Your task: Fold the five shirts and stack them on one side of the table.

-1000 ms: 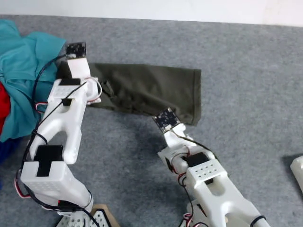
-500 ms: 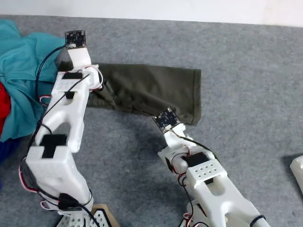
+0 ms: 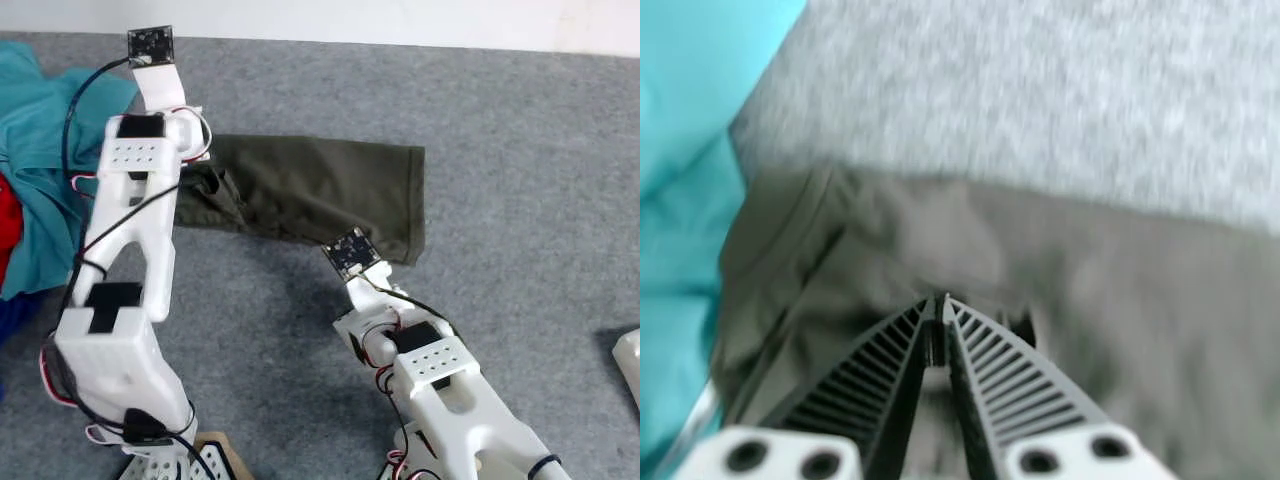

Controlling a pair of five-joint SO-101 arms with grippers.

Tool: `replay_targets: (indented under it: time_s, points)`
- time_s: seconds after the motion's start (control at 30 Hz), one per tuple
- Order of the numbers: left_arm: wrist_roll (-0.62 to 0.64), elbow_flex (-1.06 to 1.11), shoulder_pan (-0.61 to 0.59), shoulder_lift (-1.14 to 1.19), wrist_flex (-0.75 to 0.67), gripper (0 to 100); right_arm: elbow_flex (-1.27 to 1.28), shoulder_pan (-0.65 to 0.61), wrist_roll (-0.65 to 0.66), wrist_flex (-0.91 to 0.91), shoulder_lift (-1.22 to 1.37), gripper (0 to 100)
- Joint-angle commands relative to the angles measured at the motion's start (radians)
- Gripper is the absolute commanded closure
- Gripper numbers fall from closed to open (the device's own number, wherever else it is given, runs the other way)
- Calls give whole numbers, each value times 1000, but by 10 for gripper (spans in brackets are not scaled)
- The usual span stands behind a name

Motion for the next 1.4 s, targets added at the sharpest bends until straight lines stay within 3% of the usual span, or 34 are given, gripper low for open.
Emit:
replay_targets:
  time_s: [0.0,0.1,0.3,0.4,0.83,1.37]
  points:
    - [-12,84,65,-185,245,994,-2,-7,12,8,-25,959]
    - [-52,257,70,-317,250,994,-2,-7,12,8,-25,959]
    - [-52,552,41,-424,-29,994,-2,-7,12,8,-25,959]
    - [-52,591,25,-414,-81,994,-2,-7,12,8,-25,959]
    - [-51,288,-39,-19,-143,994,-2,-7,14,8,-25,959]
    - [-51,205,-35,4,-147,994,-2,-7,14,8,-25,959]
